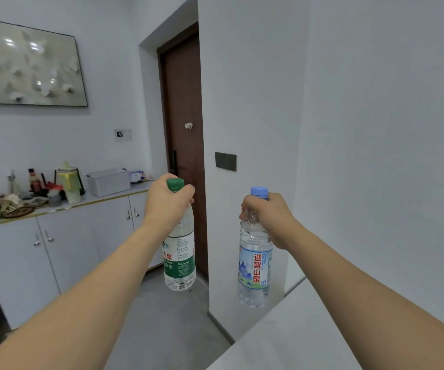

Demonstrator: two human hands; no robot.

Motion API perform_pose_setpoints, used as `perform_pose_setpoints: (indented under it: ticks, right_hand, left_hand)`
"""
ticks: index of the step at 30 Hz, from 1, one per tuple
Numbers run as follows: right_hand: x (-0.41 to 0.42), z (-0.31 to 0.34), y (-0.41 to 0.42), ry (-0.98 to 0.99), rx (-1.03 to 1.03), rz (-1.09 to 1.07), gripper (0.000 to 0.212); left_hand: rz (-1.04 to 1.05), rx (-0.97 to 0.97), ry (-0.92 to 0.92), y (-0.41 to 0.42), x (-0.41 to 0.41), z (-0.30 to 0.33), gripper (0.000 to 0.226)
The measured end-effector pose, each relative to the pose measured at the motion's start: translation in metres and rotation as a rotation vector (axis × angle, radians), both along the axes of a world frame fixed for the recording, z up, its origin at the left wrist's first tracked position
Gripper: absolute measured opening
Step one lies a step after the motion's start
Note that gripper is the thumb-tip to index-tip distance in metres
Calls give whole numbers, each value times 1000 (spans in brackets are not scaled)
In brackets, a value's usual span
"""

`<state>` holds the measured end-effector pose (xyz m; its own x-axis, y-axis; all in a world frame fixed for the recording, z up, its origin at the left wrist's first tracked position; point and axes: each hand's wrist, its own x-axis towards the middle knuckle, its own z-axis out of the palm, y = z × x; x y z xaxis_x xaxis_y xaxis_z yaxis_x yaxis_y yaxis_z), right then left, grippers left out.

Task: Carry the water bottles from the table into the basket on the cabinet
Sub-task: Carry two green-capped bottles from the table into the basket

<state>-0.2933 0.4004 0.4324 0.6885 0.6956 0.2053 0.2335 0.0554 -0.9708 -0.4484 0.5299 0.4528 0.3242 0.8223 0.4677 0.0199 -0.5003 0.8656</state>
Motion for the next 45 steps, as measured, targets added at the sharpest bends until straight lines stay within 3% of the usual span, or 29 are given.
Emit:
perform_pose_setpoints:
  ticks: [6, 14, 21, 28, 37, 45]
  right_hand:
    - [18, 0, 64, -13, 8, -18, 16]
    - [49, 20, 158, -32, 59, 1, 11]
    - [54, 14, 259, -27, 41, 64, 11]
    - [38, 9, 377, -17, 29, 69, 16]
    - [9, 59, 529, 2, 162, 126, 8]
    - [7, 34, 655, 44, 97, 194, 8]
  left_hand:
    - [-5, -19, -33, 68, 11, -1, 5]
    - [1, 45, -77, 157, 40, 31, 6]
    - [23, 49, -58, 246, 55, 23, 6]
    - [5, 52, -37, 359, 34, 18, 6]
    - [30, 127, -64, 518, -21, 58, 6]
    - [9, 64, -20, 620, -4, 41, 5]
